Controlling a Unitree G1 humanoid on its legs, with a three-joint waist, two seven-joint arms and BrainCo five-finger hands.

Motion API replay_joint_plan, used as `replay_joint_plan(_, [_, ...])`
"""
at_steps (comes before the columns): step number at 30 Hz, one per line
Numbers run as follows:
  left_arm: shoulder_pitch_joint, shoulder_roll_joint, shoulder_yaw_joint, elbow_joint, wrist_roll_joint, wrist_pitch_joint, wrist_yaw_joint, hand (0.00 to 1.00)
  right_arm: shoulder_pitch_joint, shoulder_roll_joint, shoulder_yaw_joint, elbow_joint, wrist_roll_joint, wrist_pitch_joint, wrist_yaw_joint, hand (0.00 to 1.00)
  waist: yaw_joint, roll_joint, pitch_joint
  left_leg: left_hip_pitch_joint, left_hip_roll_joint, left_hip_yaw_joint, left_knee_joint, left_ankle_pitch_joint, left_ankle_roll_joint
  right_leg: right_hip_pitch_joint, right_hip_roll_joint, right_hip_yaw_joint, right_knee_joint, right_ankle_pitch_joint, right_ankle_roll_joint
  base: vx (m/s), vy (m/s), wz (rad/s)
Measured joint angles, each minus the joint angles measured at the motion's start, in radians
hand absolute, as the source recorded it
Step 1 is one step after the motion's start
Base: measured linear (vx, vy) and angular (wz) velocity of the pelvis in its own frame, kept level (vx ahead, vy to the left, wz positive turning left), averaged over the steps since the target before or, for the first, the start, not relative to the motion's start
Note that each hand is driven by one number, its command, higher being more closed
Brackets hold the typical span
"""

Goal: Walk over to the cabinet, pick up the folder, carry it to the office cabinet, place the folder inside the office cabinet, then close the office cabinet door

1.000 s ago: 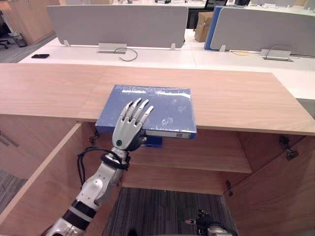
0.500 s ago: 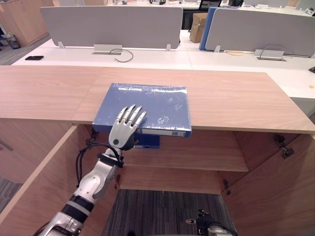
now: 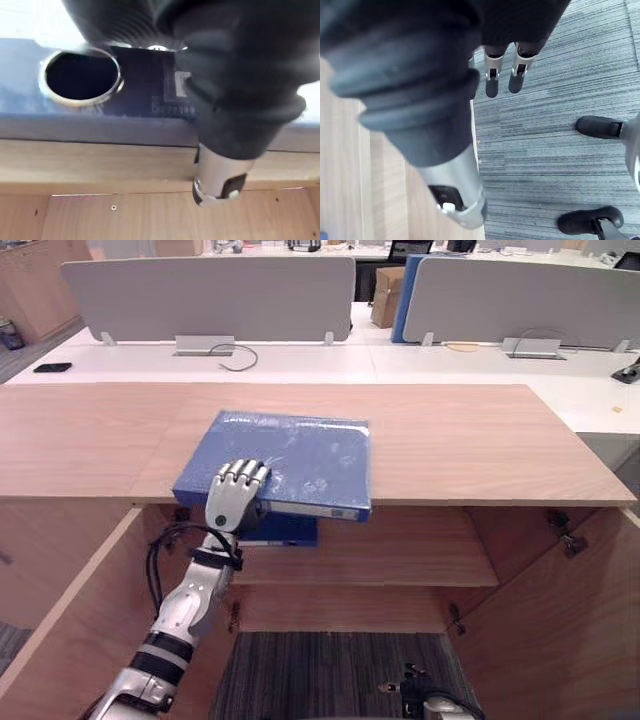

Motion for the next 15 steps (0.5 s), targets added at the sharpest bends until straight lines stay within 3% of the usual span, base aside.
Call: replay_joint_plan(15, [0.01, -0.032, -0.009, 0.016, 0.021, 0.003, 0.015, 1.0, 0.006, -0.004, 0.0, -0.013, -0.011, 0.001, 0.0, 0.0, -0.003, -0.004, -0.021, 0.004, -0.011, -0.001, 0.0, -0.008, 0.005, 0.005, -0.009, -0.001, -0.002, -0.003, -0.022, -0.01, 0.016, 0.0])
